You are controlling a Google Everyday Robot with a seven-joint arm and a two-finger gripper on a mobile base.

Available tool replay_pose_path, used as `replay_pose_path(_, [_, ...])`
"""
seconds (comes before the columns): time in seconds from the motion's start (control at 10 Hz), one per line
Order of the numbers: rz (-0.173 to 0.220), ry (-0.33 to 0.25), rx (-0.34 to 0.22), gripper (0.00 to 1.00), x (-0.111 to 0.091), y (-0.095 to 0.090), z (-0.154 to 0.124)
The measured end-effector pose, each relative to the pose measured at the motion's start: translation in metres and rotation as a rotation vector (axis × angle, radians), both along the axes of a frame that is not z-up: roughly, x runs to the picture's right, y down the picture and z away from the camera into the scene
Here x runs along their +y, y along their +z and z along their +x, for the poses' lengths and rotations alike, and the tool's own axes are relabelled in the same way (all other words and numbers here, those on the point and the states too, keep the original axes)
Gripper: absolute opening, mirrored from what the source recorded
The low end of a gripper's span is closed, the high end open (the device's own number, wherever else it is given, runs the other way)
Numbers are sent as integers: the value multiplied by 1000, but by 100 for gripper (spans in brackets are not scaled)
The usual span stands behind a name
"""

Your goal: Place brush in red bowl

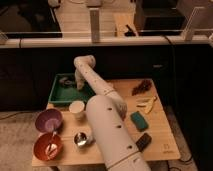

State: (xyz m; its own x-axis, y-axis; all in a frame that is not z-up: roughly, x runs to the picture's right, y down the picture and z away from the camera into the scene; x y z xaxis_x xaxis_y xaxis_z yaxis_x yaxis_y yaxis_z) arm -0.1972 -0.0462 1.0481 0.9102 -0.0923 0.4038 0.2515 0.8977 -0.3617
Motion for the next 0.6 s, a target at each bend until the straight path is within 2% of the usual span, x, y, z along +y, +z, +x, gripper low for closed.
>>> replay_pose_path(0.1, [0,0,-3,24,1,1,-1])
replay_pose_path(0.2, [0,0,-4,20,1,1,-1])
replay_pose_path(0.6, [8,11,-17,20,0,-1,1])
